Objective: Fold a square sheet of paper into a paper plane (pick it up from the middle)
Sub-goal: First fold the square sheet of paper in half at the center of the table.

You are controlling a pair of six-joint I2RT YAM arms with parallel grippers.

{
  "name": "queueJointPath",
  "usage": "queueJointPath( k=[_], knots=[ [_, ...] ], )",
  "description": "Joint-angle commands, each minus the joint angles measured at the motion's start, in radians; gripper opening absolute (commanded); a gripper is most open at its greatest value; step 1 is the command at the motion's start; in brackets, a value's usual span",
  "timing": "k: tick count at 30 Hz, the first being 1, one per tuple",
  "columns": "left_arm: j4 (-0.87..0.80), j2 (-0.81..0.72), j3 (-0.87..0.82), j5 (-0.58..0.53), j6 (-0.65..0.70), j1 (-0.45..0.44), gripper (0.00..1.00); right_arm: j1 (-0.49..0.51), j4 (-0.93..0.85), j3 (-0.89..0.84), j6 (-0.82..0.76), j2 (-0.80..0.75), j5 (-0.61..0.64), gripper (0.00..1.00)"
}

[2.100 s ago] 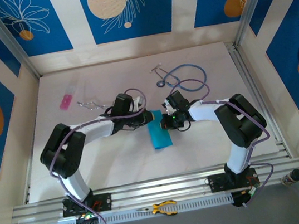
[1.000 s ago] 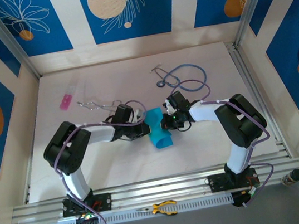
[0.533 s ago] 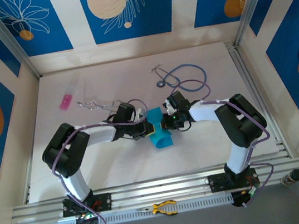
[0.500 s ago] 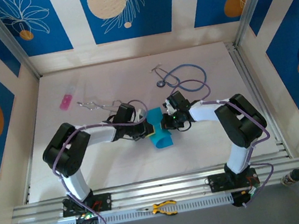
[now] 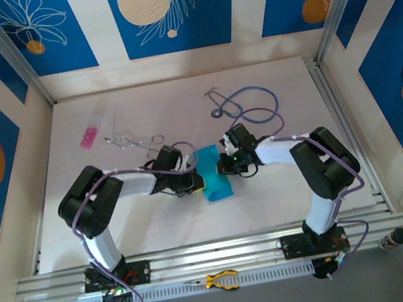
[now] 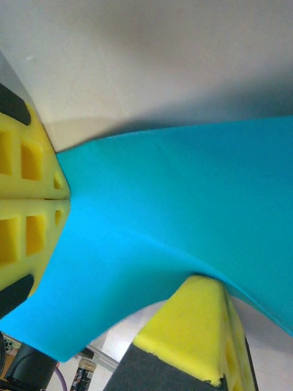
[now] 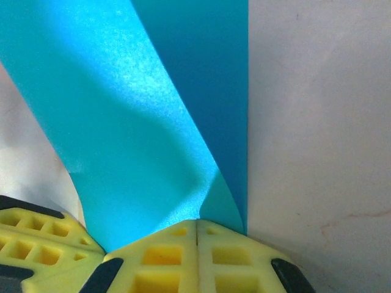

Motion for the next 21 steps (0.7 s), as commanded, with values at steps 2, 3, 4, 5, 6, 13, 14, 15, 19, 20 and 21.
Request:
queueJointPath(
  k=[2, 3, 4, 5, 6, 13, 14, 15, 19, 20, 21],
  knots=[
    [-0.058, -0.041, 0.058, 0.031, -0.009, -0.005, 0.00, 0.001, -0.143, -0.054, 0.009, 0.045, 0.101, 0.00],
    [-0.056, -0.038, 0.065, 0.037, -0.020, -0.006, 0.00, 0.001, -0.146, -0.051, 0.008, 0.046, 0.101, 0.00],
    [-0.045, -0.035, 0.067, 0.041, -0.032, -0.007, 0.00, 0.001, -0.149, -0.049, 0.009, 0.046, 0.102, 0.00],
    [-0.033, -0.032, 0.063, 0.044, -0.041, -0.010, 0.00, 0.000, -0.148, -0.049, 0.009, 0.046, 0.104, 0.00],
    [-0.013, -0.028, 0.055, 0.049, -0.054, -0.013, 0.00, 0.000, -0.148, -0.048, 0.010, 0.047, 0.104, 0.00],
    [0.065, 0.010, 0.001, 0.074, -0.084, -0.034, 0.00, 0.002, -0.160, -0.043, 0.018, 0.051, 0.104, 0.00],
    [0.069, 0.012, -0.009, 0.073, -0.085, -0.035, 0.00, 0.003, -0.162, -0.043, 0.019, 0.051, 0.106, 0.00],
    [0.066, 0.013, -0.021, 0.066, -0.081, -0.038, 0.00, 0.002, -0.162, -0.043, 0.019, 0.051, 0.108, 0.00],
    [-0.011, 0.009, -0.062, 0.008, -0.032, -0.044, 0.00, 0.003, -0.162, -0.049, 0.023, 0.051, 0.113, 0.00],
    [-0.027, 0.009, -0.069, -0.005, -0.018, -0.044, 0.00, 0.003, -0.160, -0.051, 0.024, 0.052, 0.113, 0.00],
    [-0.039, 0.010, -0.075, -0.014, -0.005, -0.047, 0.00, 0.002, -0.159, -0.051, 0.025, 0.053, 0.113, 0.00]
  ],
)
